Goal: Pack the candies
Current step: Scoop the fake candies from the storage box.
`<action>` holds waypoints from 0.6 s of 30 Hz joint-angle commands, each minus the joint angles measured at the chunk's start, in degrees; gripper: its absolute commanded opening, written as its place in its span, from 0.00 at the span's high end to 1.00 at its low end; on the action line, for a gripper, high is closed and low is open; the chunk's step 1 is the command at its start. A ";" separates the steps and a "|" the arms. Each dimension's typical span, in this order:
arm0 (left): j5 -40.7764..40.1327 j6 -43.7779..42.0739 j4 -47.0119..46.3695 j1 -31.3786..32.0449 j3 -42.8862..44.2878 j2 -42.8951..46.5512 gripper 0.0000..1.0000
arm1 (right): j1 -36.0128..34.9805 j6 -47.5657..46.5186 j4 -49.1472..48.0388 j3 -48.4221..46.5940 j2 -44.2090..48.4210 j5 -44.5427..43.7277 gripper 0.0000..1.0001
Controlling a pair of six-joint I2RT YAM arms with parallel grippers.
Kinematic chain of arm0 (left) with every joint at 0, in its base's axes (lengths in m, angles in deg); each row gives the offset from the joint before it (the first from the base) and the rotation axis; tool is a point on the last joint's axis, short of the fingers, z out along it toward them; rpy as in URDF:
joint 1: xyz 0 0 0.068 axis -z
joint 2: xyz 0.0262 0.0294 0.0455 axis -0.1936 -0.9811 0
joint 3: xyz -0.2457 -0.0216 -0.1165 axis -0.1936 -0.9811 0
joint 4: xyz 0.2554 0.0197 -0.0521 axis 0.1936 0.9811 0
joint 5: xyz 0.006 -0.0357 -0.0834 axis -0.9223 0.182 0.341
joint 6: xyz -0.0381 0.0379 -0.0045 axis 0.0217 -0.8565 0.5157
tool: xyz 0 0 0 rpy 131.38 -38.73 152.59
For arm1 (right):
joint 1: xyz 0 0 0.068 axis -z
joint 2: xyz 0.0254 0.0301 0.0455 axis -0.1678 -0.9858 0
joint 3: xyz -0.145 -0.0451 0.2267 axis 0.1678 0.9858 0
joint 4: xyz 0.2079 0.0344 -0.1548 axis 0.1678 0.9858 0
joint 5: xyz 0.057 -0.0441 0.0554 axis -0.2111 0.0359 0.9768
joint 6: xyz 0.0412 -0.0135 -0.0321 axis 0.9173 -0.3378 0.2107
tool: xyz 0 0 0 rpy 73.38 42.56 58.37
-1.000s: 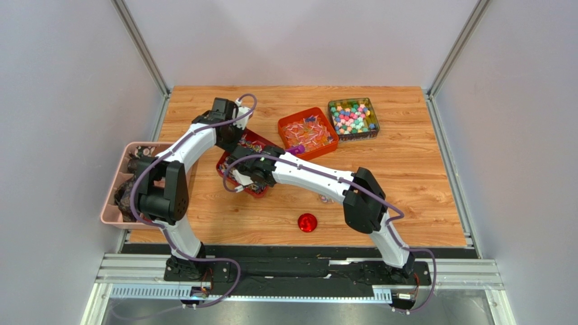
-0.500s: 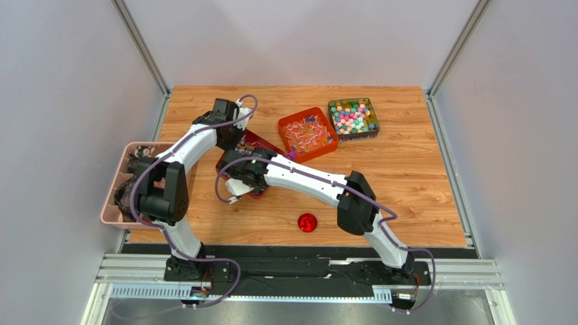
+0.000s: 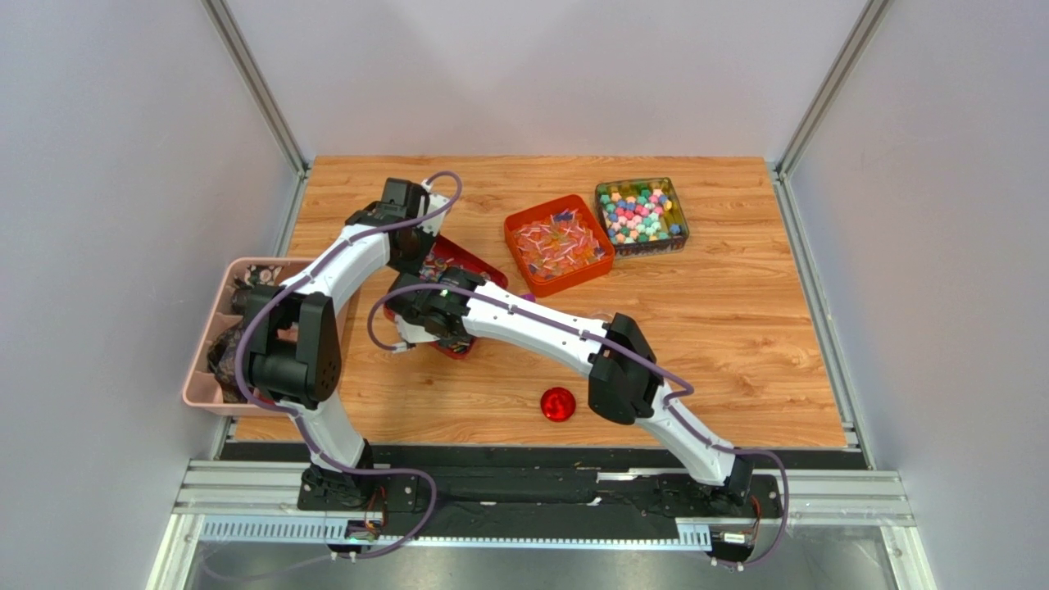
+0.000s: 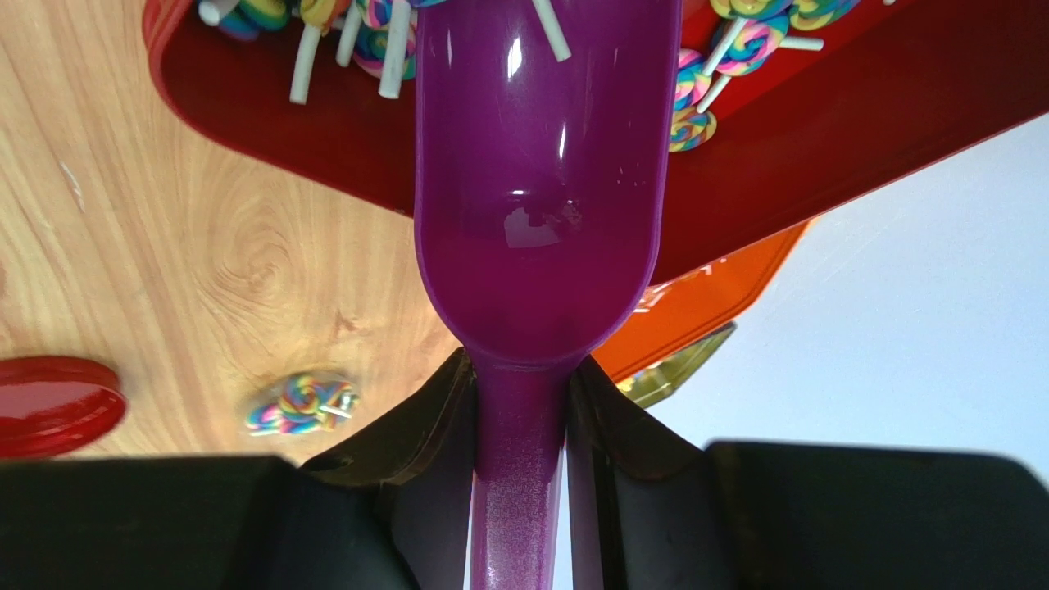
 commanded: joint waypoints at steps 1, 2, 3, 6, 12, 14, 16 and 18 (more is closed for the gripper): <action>4.73 6.04 -0.82 0.10 2.89 3.07 1.00 | -0.45 8.35 8.62 -1.47 -3.85 0.52 1.00; 4.73 6.48 -0.47 0.10 3.07 2.80 1.00 | -0.53 8.36 8.09 -1.38 -4.12 -0.46 1.00; 4.73 6.57 -0.03 0.10 3.24 2.54 1.00 | -0.62 8.10 8.00 -1.12 -4.12 -0.73 1.00; 5.78 7.28 0.41 0.10 3.07 2.36 1.00 | -1.32 3.98 0.64 7.12 -1.58 -6.43 1.00; 6.22 7.89 0.85 0.10 2.54 2.45 1.00 | -3.52 1.60 -0.88 4.35 -1.57 -7.15 1.00; 6.31 8.07 0.94 0.10 2.54 2.62 1.00 | -3.87 1.86 -0.18 2.24 -3.15 -7.24 1.00; 6.23 8.33 1.11 0.10 2.28 2.89 1.00 | -3.96 3.00 0.35 -0.74 -4.81 -6.97 1.00; 6.14 8.59 1.12 0.10 2.19 3.15 1.00 | -4.05 3.79 0.96 -2.08 -5.26 -5.75 1.00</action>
